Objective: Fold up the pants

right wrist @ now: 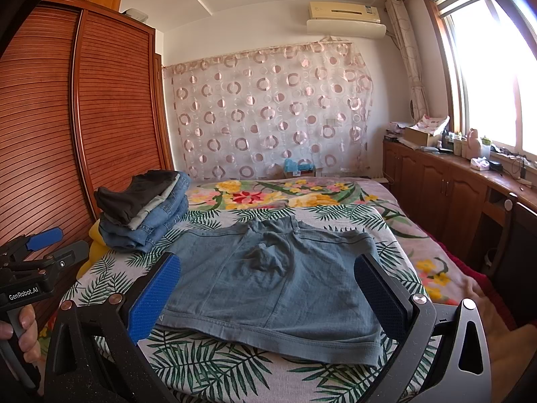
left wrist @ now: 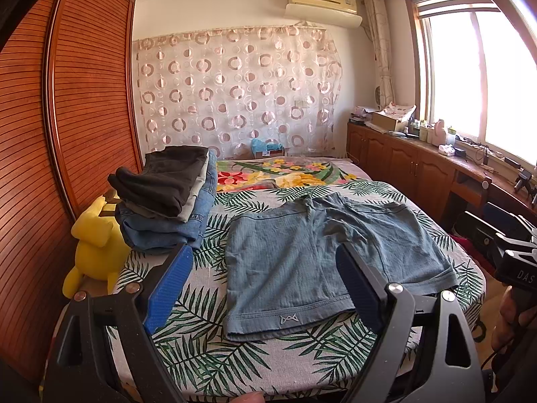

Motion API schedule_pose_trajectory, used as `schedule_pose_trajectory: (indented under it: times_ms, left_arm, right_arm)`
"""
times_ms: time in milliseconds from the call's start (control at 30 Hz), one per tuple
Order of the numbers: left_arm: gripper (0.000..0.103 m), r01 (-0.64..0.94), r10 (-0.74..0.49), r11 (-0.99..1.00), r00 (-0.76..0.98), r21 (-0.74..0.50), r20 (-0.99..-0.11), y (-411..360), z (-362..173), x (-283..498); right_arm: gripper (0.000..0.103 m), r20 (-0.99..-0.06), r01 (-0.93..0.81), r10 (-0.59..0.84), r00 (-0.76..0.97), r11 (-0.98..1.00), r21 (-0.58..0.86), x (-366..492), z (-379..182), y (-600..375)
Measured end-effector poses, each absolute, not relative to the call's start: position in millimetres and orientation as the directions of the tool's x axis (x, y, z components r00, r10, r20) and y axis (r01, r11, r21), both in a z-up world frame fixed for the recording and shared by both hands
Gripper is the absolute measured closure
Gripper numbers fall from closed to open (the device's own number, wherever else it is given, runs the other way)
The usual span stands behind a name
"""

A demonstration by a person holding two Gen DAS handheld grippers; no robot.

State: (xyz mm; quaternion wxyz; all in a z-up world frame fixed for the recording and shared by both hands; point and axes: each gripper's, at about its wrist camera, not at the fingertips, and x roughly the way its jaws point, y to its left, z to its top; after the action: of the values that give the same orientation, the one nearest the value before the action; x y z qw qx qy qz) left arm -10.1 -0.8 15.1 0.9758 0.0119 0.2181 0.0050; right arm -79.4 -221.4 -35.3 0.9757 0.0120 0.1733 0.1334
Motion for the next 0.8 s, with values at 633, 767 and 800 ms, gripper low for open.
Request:
schedule_pose_trajectory:
  times_ms: [633, 767, 800]
  left_arm:
    - [0.015, -0.005, 0.015, 1.000, 0.905, 0.024, -0.425, -0.3, 14.8, -10.4]
    - [0.015, -0.004, 0.013, 1.000, 0.903, 0.023, -0.430, -2.1, 15.7, -10.5]
    - [0.015, -0.005, 0.014, 1.000, 0.903, 0.024, -0.430, -2.3, 15.4, -10.5]
  right_arm:
    - [0.000, -0.336, -0.256, 0.264, 0.904, 0.964, 0.070, -79.5, -35.5, -221.2]
    - [0.000, -0.337, -0.256, 0.265, 0.904, 0.964, 0.070, -79.6, -35.7, -221.1]
    - [0.000, -0.337, -0.256, 0.265, 0.903, 0.964, 0.070, -79.8, -36.1, -221.1]
